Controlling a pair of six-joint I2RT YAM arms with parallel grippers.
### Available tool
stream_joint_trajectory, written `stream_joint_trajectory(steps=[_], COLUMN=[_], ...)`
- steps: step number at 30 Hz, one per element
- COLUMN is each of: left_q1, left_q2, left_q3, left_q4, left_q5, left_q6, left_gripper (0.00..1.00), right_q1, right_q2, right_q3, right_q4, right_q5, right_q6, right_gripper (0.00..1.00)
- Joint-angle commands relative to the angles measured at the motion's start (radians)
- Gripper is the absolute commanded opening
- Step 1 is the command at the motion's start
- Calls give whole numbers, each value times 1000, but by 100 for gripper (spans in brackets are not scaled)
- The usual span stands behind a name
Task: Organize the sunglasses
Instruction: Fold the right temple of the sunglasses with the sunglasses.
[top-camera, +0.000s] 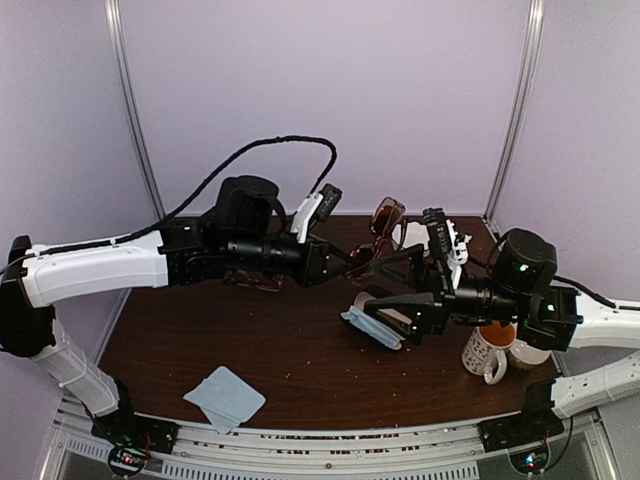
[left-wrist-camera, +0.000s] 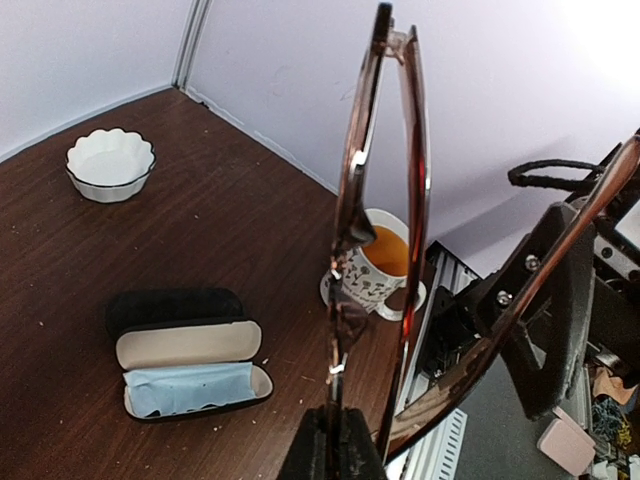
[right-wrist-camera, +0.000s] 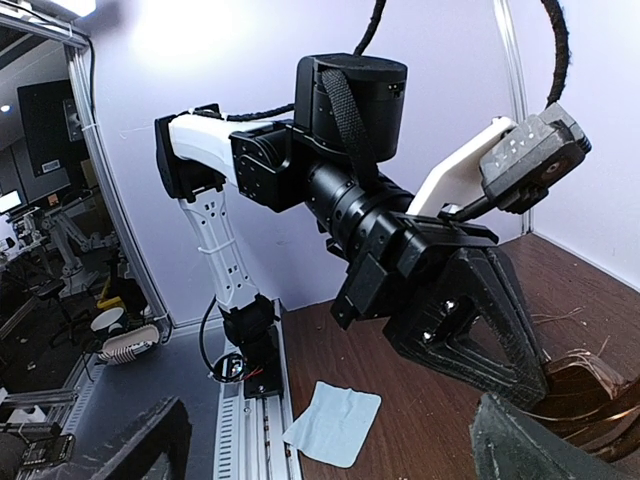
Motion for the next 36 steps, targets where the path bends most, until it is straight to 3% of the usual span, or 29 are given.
stream_joint_trajectory(steps=[1,23,36], left_q1=[-4,-36,-39], left_q2=[-37,-88,-139], left_q3=[20,-39,-130], left_q4=[51,101,65], left_q5=[57,259,109], left_q6=[26,99,102], left_gripper=[0,0,0], right_q1=[-10,-104,-172], right_q2=[-4,-22,-210], right_q3=[18,4,22], right_q4=[-3,43,-217], right_q5=[-8,18,49], right_q6=[-17,-26,-95], right_gripper=[100,100,100])
